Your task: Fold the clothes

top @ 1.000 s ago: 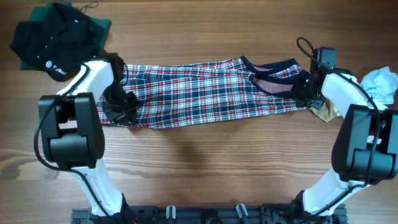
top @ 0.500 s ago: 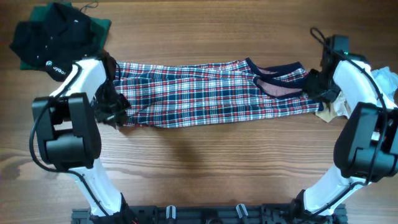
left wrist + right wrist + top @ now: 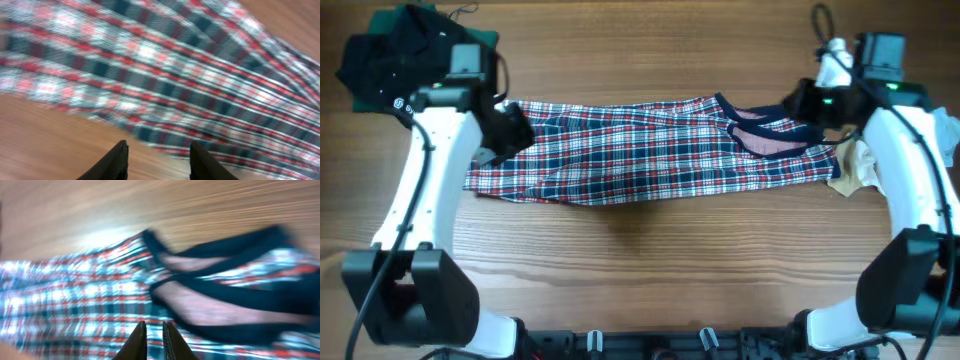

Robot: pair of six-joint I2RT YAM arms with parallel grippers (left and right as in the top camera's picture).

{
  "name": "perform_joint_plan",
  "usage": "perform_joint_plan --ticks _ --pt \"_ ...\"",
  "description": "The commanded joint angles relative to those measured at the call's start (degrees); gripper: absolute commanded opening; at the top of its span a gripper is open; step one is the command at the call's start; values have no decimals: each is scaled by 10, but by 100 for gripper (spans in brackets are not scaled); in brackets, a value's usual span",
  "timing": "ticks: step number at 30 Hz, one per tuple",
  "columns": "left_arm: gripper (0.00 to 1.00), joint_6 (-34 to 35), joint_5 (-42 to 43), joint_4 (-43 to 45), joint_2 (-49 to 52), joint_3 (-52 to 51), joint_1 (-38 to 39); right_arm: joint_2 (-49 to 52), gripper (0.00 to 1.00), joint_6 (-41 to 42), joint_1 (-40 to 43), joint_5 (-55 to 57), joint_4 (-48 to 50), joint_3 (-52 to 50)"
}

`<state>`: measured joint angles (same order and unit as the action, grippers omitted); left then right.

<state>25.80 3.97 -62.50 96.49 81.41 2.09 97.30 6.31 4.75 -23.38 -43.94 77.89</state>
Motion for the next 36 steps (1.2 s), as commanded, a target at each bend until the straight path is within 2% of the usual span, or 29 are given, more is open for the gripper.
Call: perform_joint_plan --ticks 1,4,7,9,12,16,23,27,32,34,36 --pt "38 4 44 32 53 2 47 27 6 -16 -78 1 10 6" --pt "35 6 53 67 101 2 68 56 4 18 -135 43 28 6" --pt "33 1 70 106 137 2 79 92 4 32 -159 68 34 6" --pt "33 1 70 129 154 2 83 125 4 59 -160 106 39 6" --pt "33 1 69 141 169 2 81 170 4 59 -156 107 50 5" --pt "34 1 40 150 179 2 79 216 4 72 -156 165 77 5" --pt "35 -1 -38 153 180 2 79 221 4 93 -135 266 83 5" --pt "36 -1 -72 171 199 2 76 221 4 93 -117 268 86 5" --pt "35 -1 -70 192 235 2 68 221 4 91 -116 268 85 5" --pt "32 -1 -71 192 248 2 62 221 4 91 -116 267 85 5" --pt "25 -1 -71 193 257 2 53 221 4 91 -116 264 85 5"
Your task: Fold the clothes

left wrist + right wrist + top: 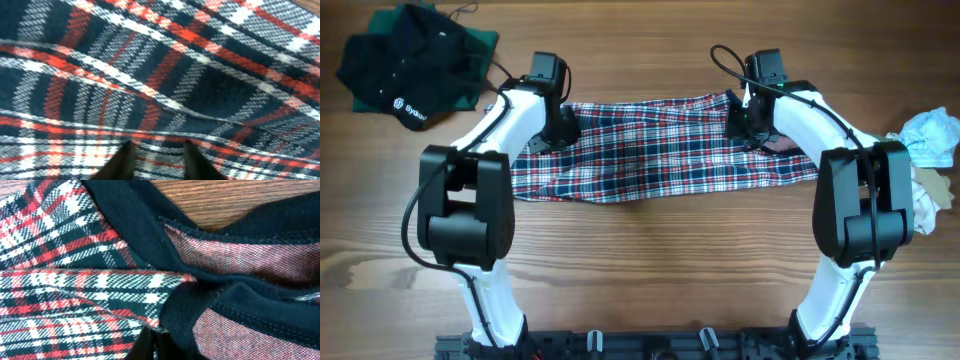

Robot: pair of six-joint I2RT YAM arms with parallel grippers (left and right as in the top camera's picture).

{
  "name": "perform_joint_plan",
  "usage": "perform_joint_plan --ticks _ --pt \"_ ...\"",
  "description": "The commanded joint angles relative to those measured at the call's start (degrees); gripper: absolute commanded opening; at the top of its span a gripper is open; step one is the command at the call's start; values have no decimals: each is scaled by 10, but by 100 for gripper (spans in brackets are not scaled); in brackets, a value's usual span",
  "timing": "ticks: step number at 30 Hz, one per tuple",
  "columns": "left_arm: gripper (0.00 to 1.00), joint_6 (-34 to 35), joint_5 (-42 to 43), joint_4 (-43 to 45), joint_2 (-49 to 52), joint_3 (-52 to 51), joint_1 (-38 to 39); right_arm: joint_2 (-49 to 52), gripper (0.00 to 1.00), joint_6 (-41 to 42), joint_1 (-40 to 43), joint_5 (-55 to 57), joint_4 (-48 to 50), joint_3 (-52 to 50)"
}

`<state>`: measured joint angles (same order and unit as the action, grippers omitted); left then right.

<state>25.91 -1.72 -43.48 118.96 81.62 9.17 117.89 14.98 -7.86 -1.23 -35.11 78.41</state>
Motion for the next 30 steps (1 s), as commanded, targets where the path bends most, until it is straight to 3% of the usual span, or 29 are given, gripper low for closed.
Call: perform_joint_plan --ticks 1,4,8,15,18,30 --pt "22 -2 -14 2 35 0 -23 15 4 4 10 42 -3 0" --pt "17 -2 -28 2 38 0 -49 15 4 5 12 43 -3 0" --pt "16 -2 -81 -9 38 0 -93 15 4 19 29 75 -4 0" --pt "17 -3 -85 -9 38 0 -146 15 6 15 57 120 15 0" --pt "22 -31 -85 -9 38 0 -148 15 6 15 61 120 28 0" --pt "40 -33 -89 -4 28 0 -145 15 5 2 61 113 43 1"
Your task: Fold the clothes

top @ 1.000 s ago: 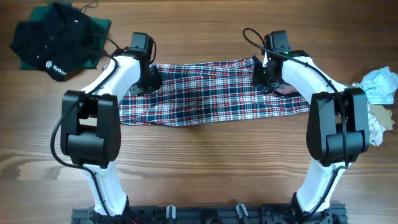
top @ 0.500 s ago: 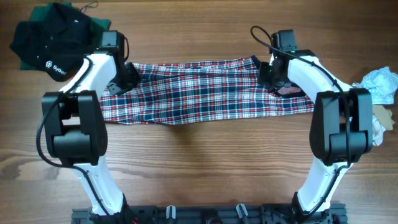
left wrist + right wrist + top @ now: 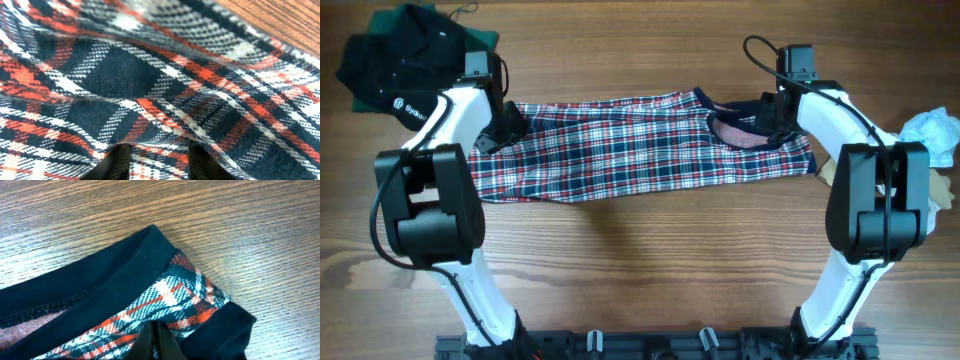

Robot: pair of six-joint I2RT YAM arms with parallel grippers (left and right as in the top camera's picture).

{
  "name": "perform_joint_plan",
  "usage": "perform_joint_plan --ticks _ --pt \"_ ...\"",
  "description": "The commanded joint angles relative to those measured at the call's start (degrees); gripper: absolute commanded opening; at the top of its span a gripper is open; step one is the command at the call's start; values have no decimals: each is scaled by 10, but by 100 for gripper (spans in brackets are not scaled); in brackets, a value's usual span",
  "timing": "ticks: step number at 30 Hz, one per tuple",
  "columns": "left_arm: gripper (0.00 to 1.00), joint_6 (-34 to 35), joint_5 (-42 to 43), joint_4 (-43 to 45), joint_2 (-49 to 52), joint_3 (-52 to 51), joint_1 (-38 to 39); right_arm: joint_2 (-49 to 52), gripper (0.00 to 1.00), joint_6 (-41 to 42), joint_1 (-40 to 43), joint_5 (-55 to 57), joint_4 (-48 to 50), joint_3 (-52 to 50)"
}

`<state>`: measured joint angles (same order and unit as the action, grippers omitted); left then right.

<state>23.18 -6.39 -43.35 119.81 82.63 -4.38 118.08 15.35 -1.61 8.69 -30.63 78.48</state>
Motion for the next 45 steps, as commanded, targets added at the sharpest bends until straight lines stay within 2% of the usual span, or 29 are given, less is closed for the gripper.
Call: perform_joint_plan --ticks 1,3,5,7,12,14,16,17,18,24,28,31,33,36,38,40,43,45 --pt "43 -5 -42 -6 13 -10 -10 13 5 -2 -2 14 -3 1" --pt "57 -5 -42 -8 -5 -9 -10 13 10 -2 -2 14 -5 1" --pt "78 -5 -42 -14 -40 -8 -6 13 15 -2 -2 14 -5 1" --pt "100 -5 -42 -34 -114 -8 4 13 37 -2 -2 14 -9 1" --pt "100 -5 -27 -59 -167 -8 5 -12 45 -2 -2 14 -36 10" --pt "100 -5 -22 -67 -182 -8 5 -38 54 -2 -2 14 -49 17" --pt "100 -4 -22 -75 -192 -8 5 -73 71 -2 -2 14 -63 24" --pt "100 -2 -22 -87 -196 -8 5 -105 89 -2 -2 14 -71 28" --pt "100 0 -22 -97 -196 -8 5 -132 100 -2 -1 14 -77 33" --pt "100 0 -22 -125 -196 -8 5 -198 100 -2 -1 14 -143 40" --pt "100 23 -15 -154 -196 -9 5 -190 100 -38 0 -59 -208 30" --pt "100 27 70 -169 -196 -9 5 -166 100 -59 14 -136 -221 10" --pt "100 27 116 -179 -196 -9 5 -144 100 -26 31 -182 -234 4" --pt "100 27 122 -187 -196 -9 5 -134 100 47 52 -210 -241 -5" --pt "100 27 122 -187 -196 -9 5 -134 100 58 69 -194 -243 -5" --pt "100 28 122 -189 -196 -9 5 -134 100 15 88 -192 -231 -5" --pt "100 28 122 -188 -196 -9 5 -132 100 -124 109 -238 -230 -5" --pt "100 28 122 -188 -196 -9 5 -124 100 -126 118 -215 -235 -5"
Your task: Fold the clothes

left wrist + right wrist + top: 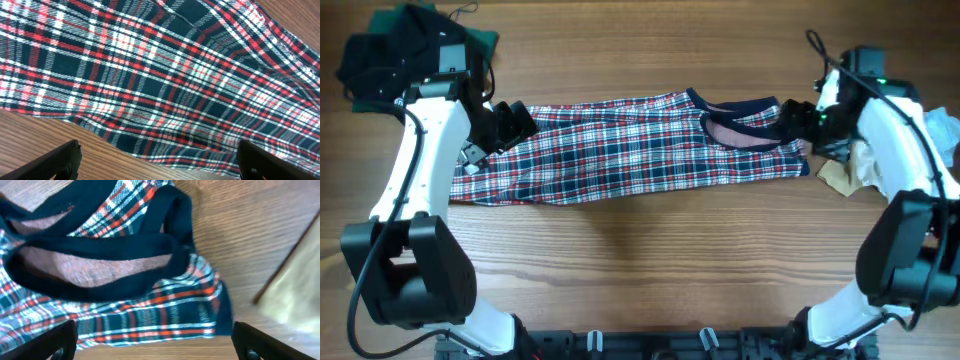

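A red, white and navy plaid garment (630, 150) lies stretched left to right across the wooden table, its dark waistband (740, 108) at the right end. My left gripper (508, 127) hovers over the garment's upper left part, open wide, with only plaid cloth (165, 75) beneath it. At the waistband end my right gripper (800, 115) is also open. Its view shows the navy band (100, 245) and the pinkish inside of the cloth below its fingers (55, 342). Neither gripper holds anything.
A black garment (405, 50) lies on a green one at the back left corner. A beige cloth (850, 170) and a pale blue-white one (942, 130) lie at the right edge, beside the right arm. Bare wood runs along the front of the table.
Both grippers, shut narrow on the cloth before, now stand wide open and higher above it. The garment's left end lies further left and nearer the front.
First both grippers hovered over the garment's two ends. Then they were low on its upper edge, further inward, with the garment shorter. Later they were further apart, still on the cloth, and it spanned wider. Now it lies stretched out and both grippers are open.
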Robot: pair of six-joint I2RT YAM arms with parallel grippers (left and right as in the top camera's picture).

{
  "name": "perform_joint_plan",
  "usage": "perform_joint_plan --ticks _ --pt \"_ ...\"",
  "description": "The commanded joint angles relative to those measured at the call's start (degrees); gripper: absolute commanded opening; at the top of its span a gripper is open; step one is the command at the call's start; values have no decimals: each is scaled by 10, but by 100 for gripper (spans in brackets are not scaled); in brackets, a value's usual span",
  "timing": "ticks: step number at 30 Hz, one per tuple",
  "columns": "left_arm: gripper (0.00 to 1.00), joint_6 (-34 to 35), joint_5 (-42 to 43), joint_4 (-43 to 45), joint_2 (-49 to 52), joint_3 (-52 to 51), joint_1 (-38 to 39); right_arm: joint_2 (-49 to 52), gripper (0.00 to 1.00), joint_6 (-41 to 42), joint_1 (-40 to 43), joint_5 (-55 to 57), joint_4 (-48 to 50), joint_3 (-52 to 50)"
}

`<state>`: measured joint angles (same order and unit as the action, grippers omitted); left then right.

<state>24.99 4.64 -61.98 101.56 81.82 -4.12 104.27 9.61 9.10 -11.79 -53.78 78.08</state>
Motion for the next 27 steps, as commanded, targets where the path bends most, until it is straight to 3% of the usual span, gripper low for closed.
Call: perform_joint_plan --ticks 1,7,16,27 --pt "100 10 11 -2 -14 -1 3 23 100 -82 15 -5 -1 -1" --pt "100 9 11 -2 -14 -1 3 63 100 -142 15 0 22 -1" --pt "100 9 11 -2 -14 -1 3 110 100 -156 15 34 52 -1" --pt "100 9 11 -2 -14 -1 3 139 100 -175 7 -38 64 -2"
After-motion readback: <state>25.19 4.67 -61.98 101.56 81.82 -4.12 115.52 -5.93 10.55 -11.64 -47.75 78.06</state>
